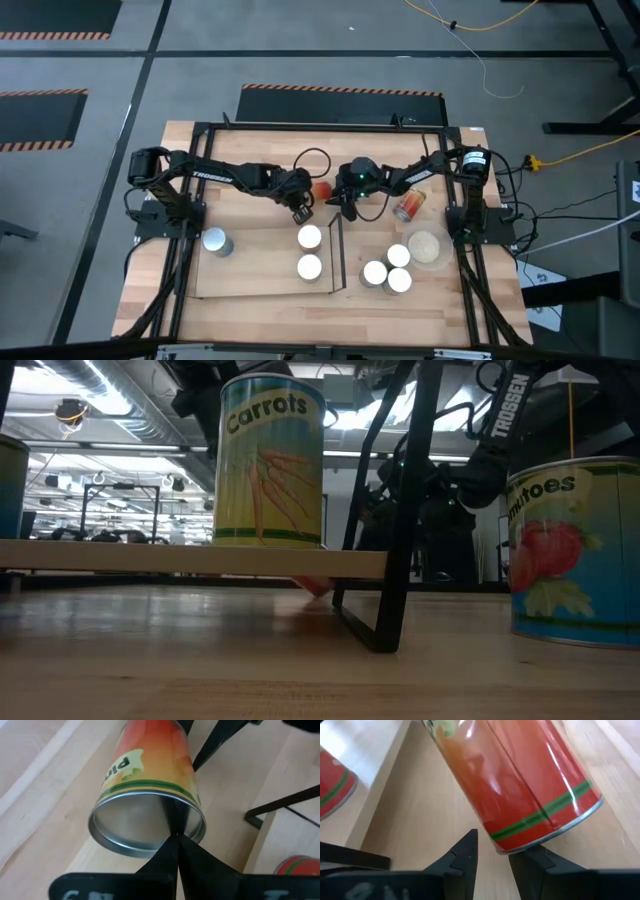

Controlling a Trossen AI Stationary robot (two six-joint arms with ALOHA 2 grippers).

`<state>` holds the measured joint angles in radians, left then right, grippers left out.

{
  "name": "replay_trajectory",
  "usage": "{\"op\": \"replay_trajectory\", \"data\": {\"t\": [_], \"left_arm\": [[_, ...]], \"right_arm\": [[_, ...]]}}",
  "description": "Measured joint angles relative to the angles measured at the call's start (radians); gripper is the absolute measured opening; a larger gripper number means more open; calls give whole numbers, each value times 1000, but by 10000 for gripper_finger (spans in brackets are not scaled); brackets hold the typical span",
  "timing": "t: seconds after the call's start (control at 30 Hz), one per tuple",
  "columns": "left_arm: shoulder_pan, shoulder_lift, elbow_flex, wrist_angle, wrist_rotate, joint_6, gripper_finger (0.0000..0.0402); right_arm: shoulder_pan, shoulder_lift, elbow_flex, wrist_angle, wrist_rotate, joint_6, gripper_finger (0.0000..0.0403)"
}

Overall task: Pick and place cans onto a shelf
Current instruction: Put the pineapple can on the shelf

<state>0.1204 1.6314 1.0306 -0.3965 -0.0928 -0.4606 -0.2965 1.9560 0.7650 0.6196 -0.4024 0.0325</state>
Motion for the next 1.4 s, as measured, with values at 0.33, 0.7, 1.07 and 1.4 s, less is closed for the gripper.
{"op": "replay_trajectory", "data": {"t": [0.33, 0.7, 1.07, 1.4], "left_arm": [[0, 0, 0, 54, -1, 1, 1], [0, 0, 0, 69, -1, 2, 10], [0, 0, 0, 102, 1, 128, 41], [2, -1, 1, 135, -41, 134, 58]], "right_arm": [[0, 0, 0, -13, 11, 20, 108], [0, 0, 0, -13, 11, 20, 108], [0, 0, 0, -17, 13, 21, 108], [-1, 0, 0, -35, 15, 34, 108]]}}
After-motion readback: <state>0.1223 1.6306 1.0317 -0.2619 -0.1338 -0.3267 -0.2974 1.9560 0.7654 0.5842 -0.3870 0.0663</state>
